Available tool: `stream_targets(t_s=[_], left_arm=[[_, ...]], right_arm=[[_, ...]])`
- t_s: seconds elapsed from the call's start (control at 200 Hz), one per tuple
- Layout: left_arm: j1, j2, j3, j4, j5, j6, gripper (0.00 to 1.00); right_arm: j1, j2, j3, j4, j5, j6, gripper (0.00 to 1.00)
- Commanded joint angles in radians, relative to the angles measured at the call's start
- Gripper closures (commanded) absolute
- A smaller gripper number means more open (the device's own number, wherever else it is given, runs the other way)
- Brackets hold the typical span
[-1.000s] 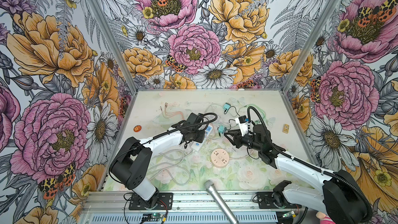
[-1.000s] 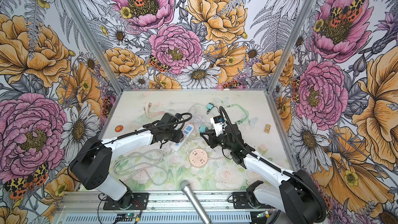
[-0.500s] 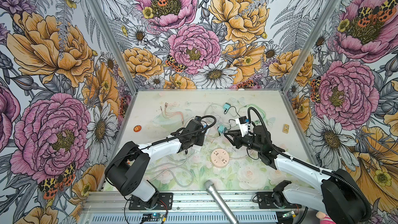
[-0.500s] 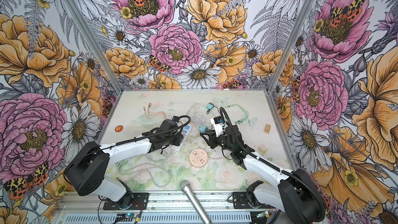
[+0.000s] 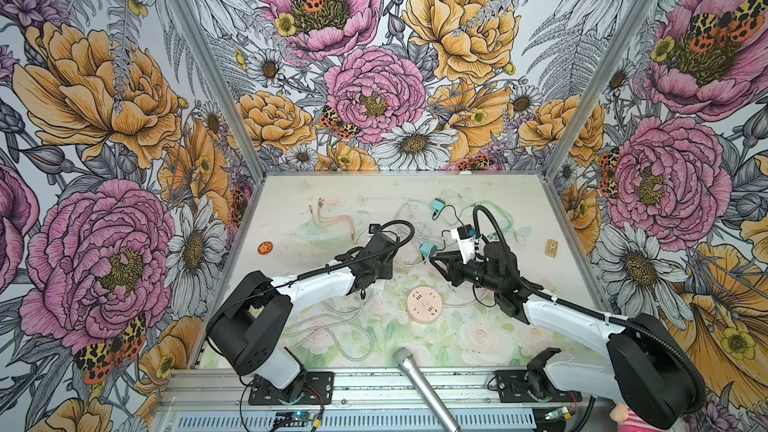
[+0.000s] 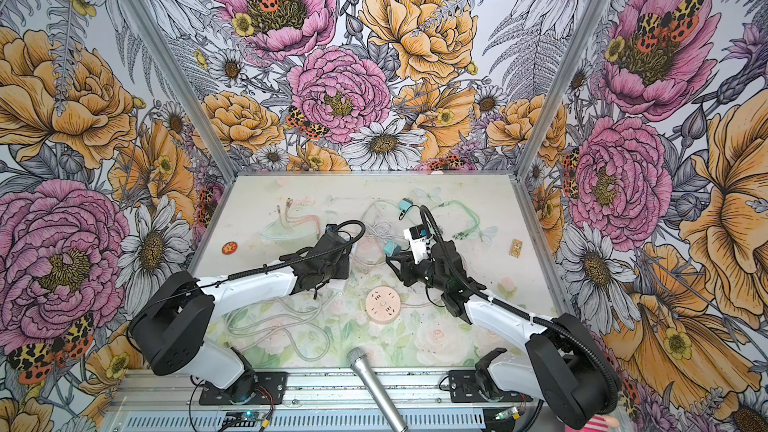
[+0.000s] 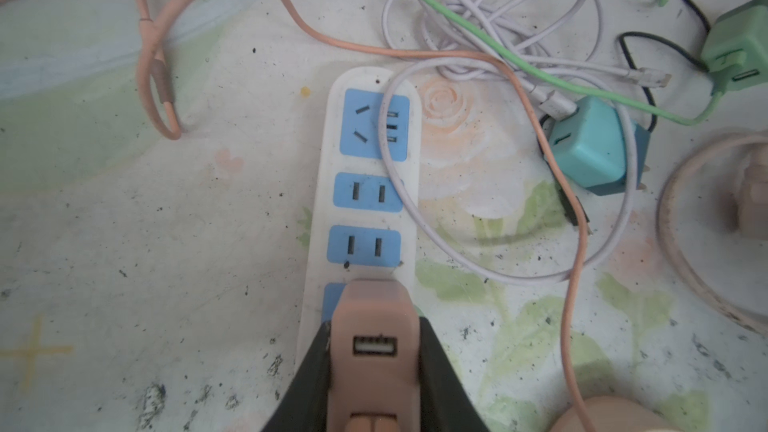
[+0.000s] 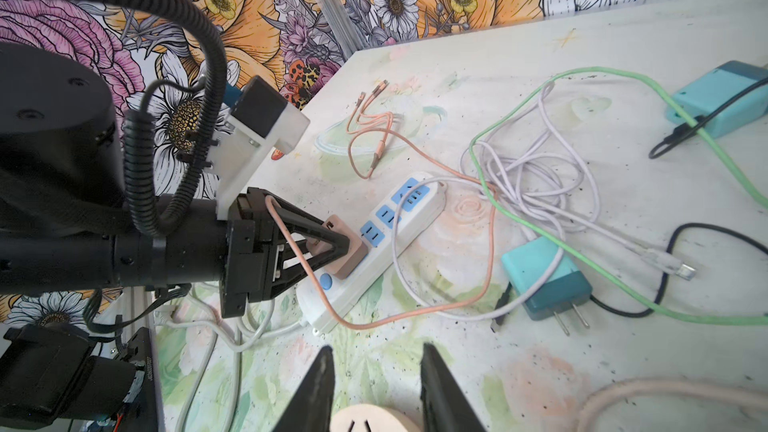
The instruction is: Insert the plug
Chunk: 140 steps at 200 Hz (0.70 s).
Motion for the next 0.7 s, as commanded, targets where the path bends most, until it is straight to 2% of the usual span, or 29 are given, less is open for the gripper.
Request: stream_targets(t_s=[0.0, 0.105, 0.2, 0.49, 0.696], left_arm=[[-0.035, 0.196, -0.058, -0.396, 0.0, -0.093, 1.0], [-0.044, 0.293, -0.028, -0.396, 0.021, -0.102, 1.0], [-0.045, 0.313, -0.022, -0.395, 0.026, -0.116, 1.0], [-0.029, 0.246, -0.035, -0.371, 0.07, -0.094, 0.99], [-0.012, 0.161, -0.015, -0.456, -0.012, -0.114, 0.91]], right_arm=[[0.008, 0.019, -0.001, 0.061, -0.018, 0.018, 0.65], [0.01, 0.023, 0.003, 0.058, -0.014, 0.016, 0.65], [0.009, 0.014, 0.005, 0.046, -0.01, 0.013, 0.65], [0.013, -0.001, 0.015, 0.024, -0.006, 0.013, 0.65], [0.014, -0.029, 0.017, 0.003, 0.003, 0.013, 0.64]])
